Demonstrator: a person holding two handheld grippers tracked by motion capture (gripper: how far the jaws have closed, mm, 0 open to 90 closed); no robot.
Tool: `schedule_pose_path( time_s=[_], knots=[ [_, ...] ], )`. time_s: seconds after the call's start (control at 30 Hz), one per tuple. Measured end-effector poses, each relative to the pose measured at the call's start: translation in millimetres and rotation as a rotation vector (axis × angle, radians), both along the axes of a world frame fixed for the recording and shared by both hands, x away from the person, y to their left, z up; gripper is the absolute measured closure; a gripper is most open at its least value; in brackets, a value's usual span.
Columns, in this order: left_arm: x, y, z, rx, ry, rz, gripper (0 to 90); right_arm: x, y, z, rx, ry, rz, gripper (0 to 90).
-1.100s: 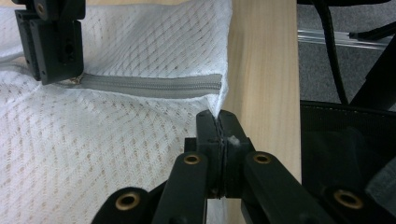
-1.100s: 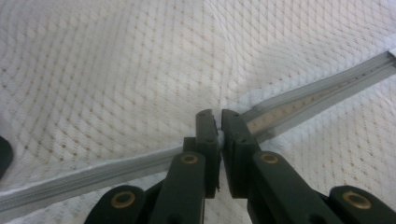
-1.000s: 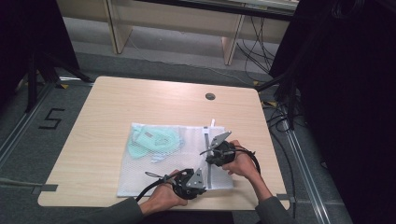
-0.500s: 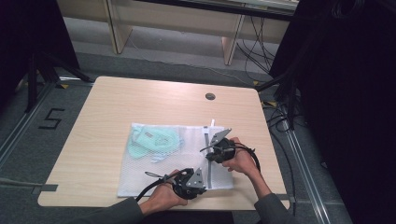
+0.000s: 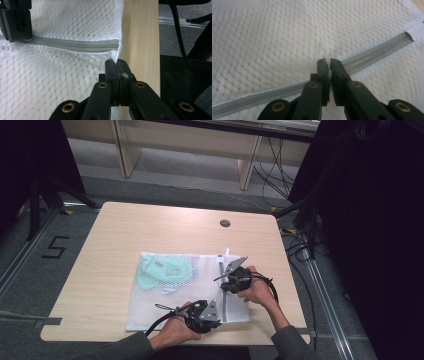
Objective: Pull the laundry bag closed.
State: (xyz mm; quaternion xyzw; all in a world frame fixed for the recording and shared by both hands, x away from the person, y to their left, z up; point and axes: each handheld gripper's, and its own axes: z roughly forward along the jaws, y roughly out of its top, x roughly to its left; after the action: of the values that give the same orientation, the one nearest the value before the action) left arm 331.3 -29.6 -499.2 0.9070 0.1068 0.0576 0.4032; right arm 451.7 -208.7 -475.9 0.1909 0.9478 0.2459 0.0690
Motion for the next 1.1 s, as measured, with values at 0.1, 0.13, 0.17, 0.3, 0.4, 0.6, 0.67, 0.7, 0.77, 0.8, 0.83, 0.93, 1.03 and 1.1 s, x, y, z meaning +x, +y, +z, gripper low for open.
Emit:
schedule_pose_path(
  time_s=[0.1, 0.13, 0.17, 0.3, 0.4, 0.6, 0.67, 0.7, 0.77, 0.8, 0.83, 0.93, 1.03, 1.1],
  knots=[
    [0.5, -0.2, 0.1, 0.004, -0.014, -0.005, 88.8, 2.8, -0.2, -0.1, 0.005, -0.019, 0.013, 86.7],
    [-0.2, -0.3, -0.5, 0.001, 0.000, 0.003, 88.8, 3.3, 0.0, 0.0, 0.004, -0.021, 0.014, 86.7],
    [-0.1, -0.2, -0.5, 0.002, -0.003, -0.001, 88.9, 3.6, 0.2, -0.1, 0.004, -0.021, 0.016, 86.7],
    [-1.3, -0.6, 0.3, -0.004, -0.005, 0.001, 88.8, 4.8, -0.6, 0.5, 0.002, -0.025, 0.002, 86.8],
    [-1.7, -0.3, 1.2, -0.007, -0.001, 0.001, 88.8, 5.8, -1.4, 1.1, 0.006, -0.023, -0.011, 86.8],
    [-2.6, -0.9, 1.2, -0.011, 0.001, -0.006, 88.9, 8.9, -1.8, 1.1, 0.005, -0.026, -0.022, 86.8],
    [-3.9, -1.4, 1.0, -0.010, 0.011, -0.009, 88.9, 11.4, -2.6, 1.0, 0.002, -0.040, -0.015, 86.8],
    [-4.1, -1.9, 0.6, -0.014, 0.011, -0.012, 88.8, 11.5, -3.0, 0.9, 0.003, -0.029, -0.032, 86.9],
    [-4.7, -2.4, 0.6, -0.010, 0.012, -0.014, 88.9, 12.8, -3.7, 1.0, -0.008, -0.030, -0.031, 86.8],
    [-4.7, -2.3, 0.7, -0.011, 0.013, -0.012, 88.8, 12.7, -3.4, 0.2, -0.004, -0.018, -0.035, 86.9],
    [-3.9, -1.9, 1.4, -0.009, 0.007, -0.020, 88.8, 12.6, -2.9, -0.4, -0.008, -0.021, -0.040, 86.9],
    [-4.7, -2.0, 1.6, -0.017, 0.014, -0.009, 88.8, 15.2, -2.3, -1.1, -0.008, -0.031, -0.014, 86.8],
    [-5.1, -2.3, 1.7, -0.017, 0.014, -0.010, 88.8, 16.0, -2.7, -0.7, -0.009, -0.024, -0.042, 86.9],
    [-5.5, -2.5, 1.4, -0.016, 0.016, -0.010, 88.8, 17.0, -2.8, -0.9, -0.011, -0.027, -0.046, 86.9]
  ],
)
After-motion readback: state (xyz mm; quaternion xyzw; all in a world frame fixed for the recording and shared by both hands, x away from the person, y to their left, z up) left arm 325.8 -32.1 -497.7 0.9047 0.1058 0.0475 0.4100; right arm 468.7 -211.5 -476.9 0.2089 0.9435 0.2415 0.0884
